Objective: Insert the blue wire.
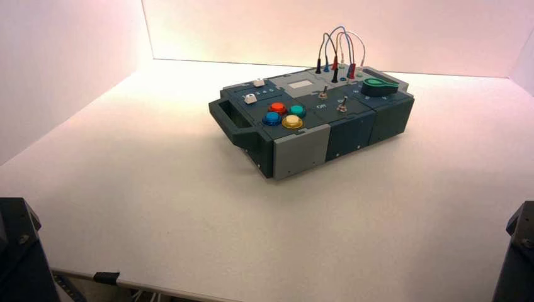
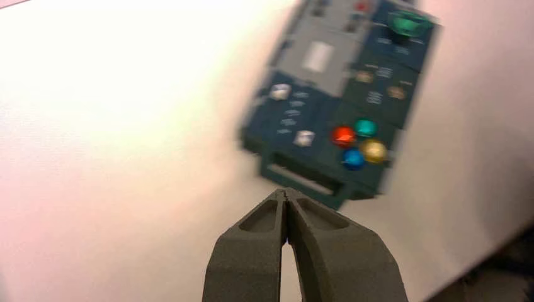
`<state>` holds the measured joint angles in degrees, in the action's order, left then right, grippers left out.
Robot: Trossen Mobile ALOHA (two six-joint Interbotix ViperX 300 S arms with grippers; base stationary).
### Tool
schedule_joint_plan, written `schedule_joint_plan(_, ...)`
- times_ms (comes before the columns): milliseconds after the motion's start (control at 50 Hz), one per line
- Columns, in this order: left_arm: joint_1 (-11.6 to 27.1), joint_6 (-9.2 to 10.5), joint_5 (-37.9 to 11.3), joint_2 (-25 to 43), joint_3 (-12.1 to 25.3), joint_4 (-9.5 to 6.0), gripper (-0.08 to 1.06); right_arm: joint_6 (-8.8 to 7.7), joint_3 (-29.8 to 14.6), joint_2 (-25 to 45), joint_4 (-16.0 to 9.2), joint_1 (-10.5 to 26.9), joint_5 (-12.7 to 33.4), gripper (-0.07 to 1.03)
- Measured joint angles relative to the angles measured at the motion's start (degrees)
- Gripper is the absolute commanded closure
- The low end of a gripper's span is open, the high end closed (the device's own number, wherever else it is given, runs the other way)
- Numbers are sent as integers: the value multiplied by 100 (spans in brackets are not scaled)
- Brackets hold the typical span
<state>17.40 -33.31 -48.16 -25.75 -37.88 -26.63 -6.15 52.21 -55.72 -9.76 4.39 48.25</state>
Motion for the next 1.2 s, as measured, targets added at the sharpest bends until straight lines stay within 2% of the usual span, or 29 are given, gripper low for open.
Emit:
schedule_joint_plan(20,97,-220,26,62,0,-237,101,-62,-70,9,-9,62,88,57)
schedule_joint_plan(40,105,-237,26,70,9,-264,101,-62,-79,9,-9,62,88,57)
schedule_joint_plan(60,167,-448,88,114,0,-475,101,-88,-141,18,-9,97,167,57)
schedule_joint_plan(100,176,-466,88,123,0,-501,101,-97,-149,18,-9,105,176,57)
schedule_joint_plan(140,211,-817,246,167,0,-932,101,-114,-255,70,-9,123,334,57)
schedule_joint_plan(160,211,-826,255,167,0,-940,101,-114,-255,70,-9,123,334,57)
schedule_joint_plan(180,211,-932,378,167,0,-1055,101,-132,-290,88,26,123,378,57)
schedule_joint_plan(200,211,-958,439,167,9,-1090,101,-132,-299,97,44,123,396,57)
schedule_joint_plan(260,211,-967,483,167,0,-1107,101,-132,-308,105,79,123,404,57)
schedule_joint_plan(320,202,-984,756,149,-53,-1151,101,-149,-334,185,290,123,501,57)
schedule_joint_plan(400,202,-993,835,141,-105,-1151,101,-176,-396,308,510,123,642,57)
schedule_joint_plan(500,211,-993,923,149,-167,-1143,101,-316,-483,554,598,123,809,57)
schedule_joint_plan(700,202,-1055,1011,255,-176,-1143,101,-721,-826,1037,378,123,1028,57)
schedule_joint_plan(1020,211,-1125,1072,290,-176,-1143,101,-1134,-1195,1916,185,123,932,57)
schedule_joint_plan(1200,211,-1125,1107,290,-185,-1143,101,-1336,-1441,2443,-132,132,686,57)
